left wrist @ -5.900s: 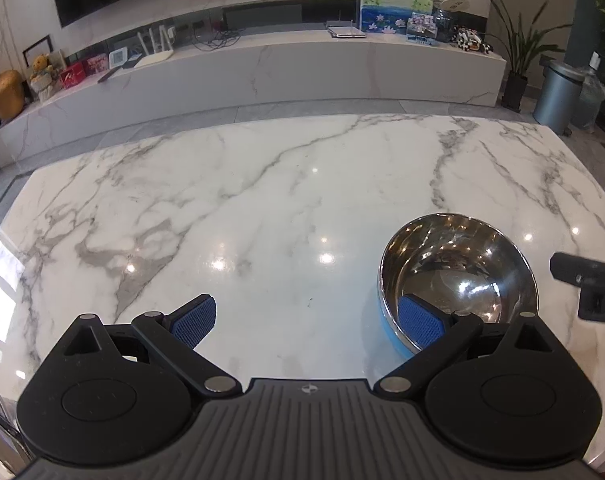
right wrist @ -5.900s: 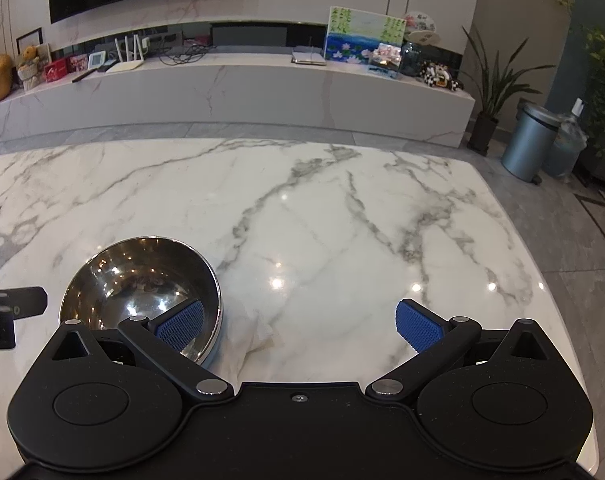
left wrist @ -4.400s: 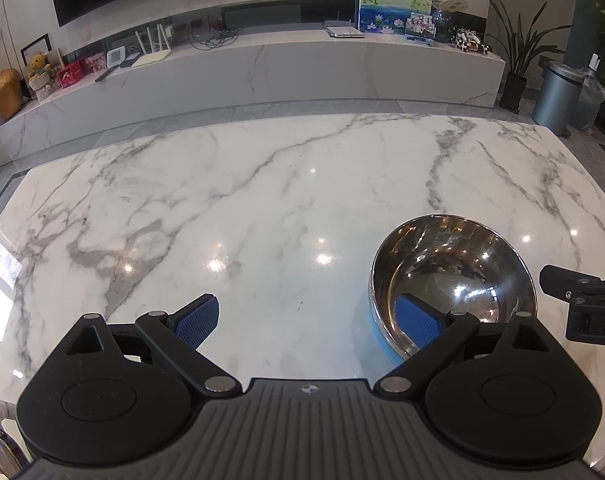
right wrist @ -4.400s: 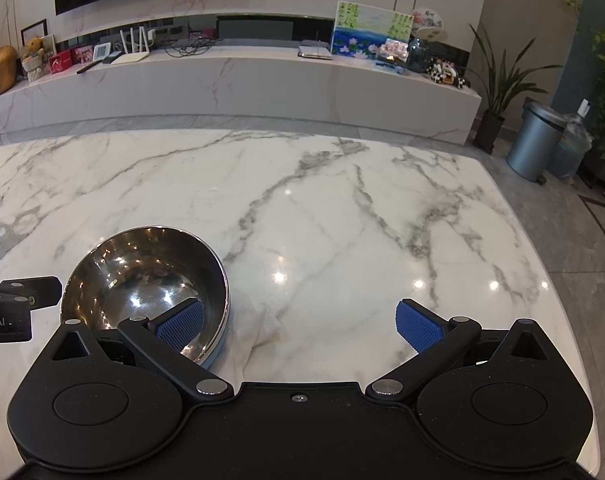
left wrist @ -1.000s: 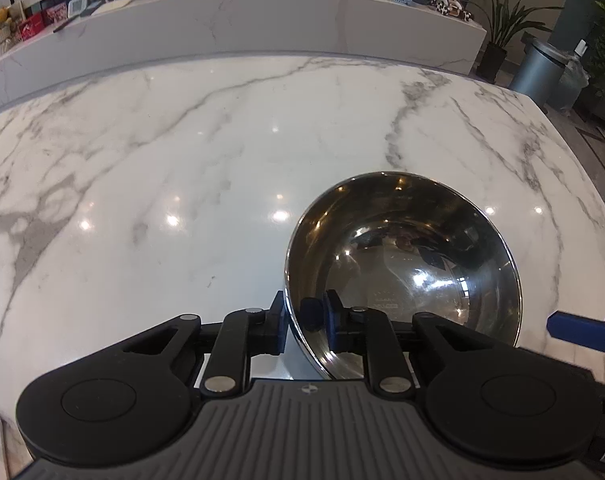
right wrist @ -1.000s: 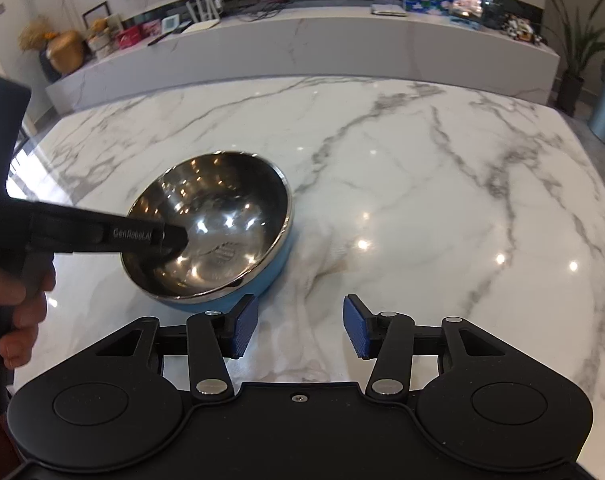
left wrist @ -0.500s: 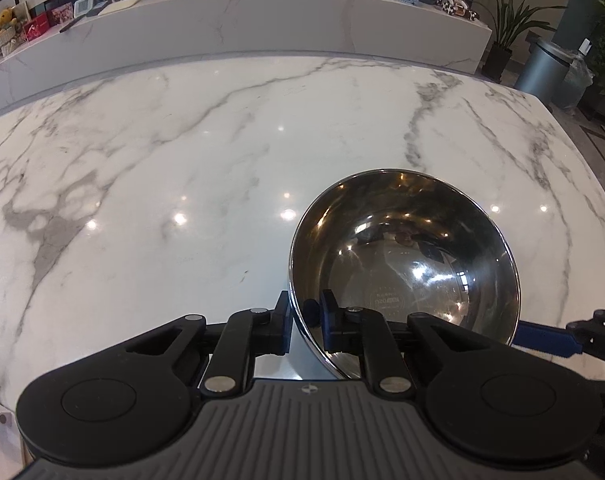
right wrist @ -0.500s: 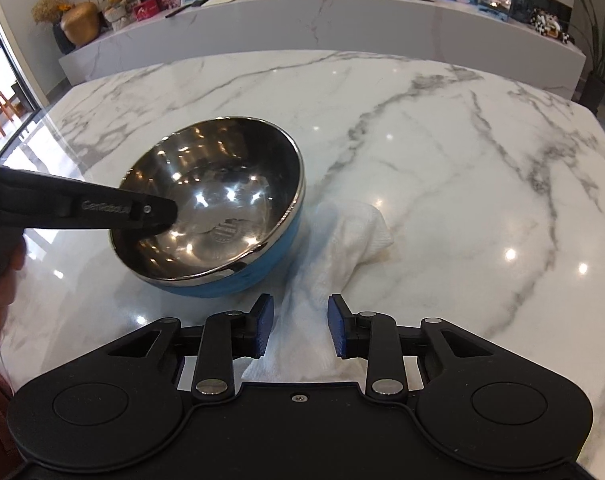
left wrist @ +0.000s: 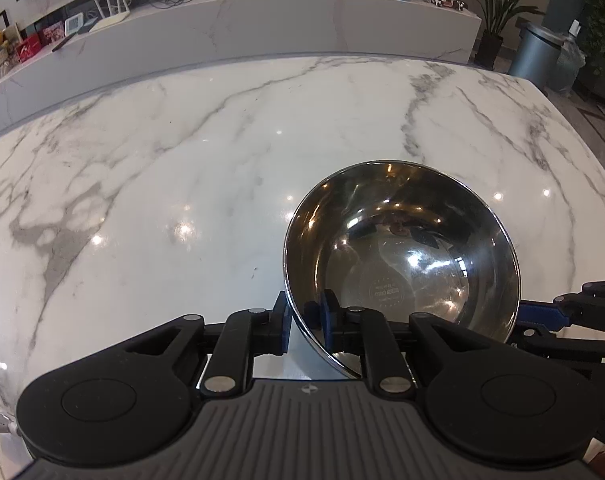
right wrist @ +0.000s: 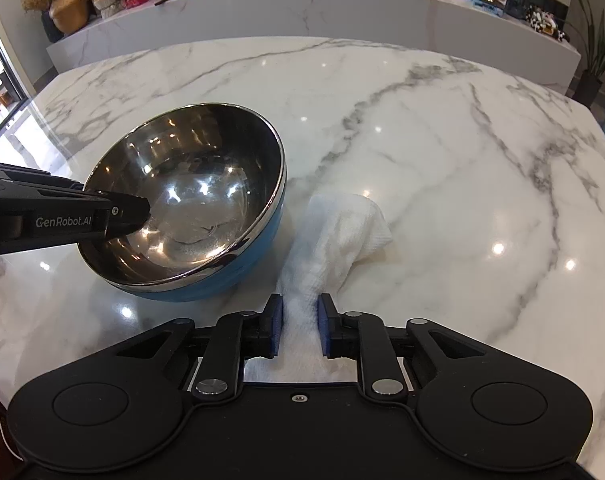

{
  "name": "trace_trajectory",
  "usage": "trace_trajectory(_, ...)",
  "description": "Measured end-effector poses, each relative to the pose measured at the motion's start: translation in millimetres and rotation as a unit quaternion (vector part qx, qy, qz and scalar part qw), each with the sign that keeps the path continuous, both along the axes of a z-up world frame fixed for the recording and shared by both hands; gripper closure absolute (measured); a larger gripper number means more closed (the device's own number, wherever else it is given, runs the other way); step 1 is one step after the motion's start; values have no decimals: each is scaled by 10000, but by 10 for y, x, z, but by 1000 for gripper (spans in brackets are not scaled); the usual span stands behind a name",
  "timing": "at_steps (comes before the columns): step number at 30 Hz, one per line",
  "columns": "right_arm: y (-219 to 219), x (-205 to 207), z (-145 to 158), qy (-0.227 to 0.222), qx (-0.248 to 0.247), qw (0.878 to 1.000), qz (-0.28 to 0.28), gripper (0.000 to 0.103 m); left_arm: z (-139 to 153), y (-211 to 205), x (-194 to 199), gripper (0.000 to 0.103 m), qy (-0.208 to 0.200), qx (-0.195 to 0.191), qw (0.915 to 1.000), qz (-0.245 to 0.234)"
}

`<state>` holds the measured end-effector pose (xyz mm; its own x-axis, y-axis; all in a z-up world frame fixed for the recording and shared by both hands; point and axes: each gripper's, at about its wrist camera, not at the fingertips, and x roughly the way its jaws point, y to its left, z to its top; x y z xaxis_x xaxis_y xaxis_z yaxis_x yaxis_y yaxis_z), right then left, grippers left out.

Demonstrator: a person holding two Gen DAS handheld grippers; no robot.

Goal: Clean bowl
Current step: 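Grasp the bowl rim with the left gripper while the right gripper grasps the white cloth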

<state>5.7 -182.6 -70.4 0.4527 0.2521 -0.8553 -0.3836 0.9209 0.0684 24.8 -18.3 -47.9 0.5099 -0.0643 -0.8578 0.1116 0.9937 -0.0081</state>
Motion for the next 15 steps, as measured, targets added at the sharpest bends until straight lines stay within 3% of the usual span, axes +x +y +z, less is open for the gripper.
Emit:
trace_trajectory(7,-32,-27,86,-166,-18,9998,-72,89,-2,-14,3,85,-13,-211,9997,76)
trace_trajectory(15,-236,-106,509,-811,390,9954,-344,89,23,-72,-53,86,-26,-164,9999,12)
